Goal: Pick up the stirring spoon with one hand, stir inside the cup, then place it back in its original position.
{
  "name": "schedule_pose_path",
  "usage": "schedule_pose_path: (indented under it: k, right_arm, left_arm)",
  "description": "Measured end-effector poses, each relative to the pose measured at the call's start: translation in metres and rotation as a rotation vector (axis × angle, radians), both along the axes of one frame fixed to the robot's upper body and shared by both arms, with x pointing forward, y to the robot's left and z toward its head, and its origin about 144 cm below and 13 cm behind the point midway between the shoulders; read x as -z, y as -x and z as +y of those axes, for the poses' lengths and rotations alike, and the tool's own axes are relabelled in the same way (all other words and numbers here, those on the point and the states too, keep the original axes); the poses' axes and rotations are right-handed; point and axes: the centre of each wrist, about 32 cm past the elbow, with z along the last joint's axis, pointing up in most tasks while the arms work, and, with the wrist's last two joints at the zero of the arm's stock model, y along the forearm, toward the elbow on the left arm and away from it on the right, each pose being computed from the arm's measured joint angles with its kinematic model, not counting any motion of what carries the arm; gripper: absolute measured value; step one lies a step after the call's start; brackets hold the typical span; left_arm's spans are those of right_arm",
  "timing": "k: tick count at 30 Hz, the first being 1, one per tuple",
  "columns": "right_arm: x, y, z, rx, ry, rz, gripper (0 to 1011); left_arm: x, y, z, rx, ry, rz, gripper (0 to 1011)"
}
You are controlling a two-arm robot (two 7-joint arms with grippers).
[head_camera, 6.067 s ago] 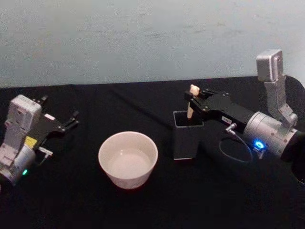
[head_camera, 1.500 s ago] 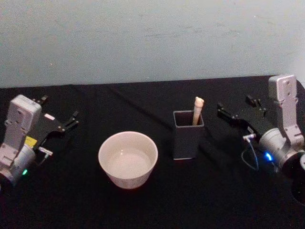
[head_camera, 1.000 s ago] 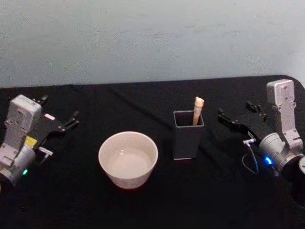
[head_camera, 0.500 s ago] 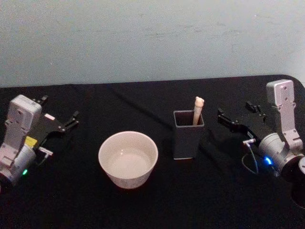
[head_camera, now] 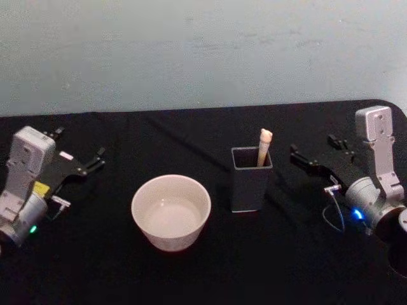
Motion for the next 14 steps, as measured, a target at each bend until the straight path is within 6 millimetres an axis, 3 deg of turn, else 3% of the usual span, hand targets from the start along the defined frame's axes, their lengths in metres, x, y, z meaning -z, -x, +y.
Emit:
schedule_pose_path:
  k: [14]
  right_arm:
    - [0.0,0.0,0.0,0.0,0.0,0.0,1002]
  left_arm:
    - [0.0,0.0,0.0,0.0,0.0,0.0,1001]
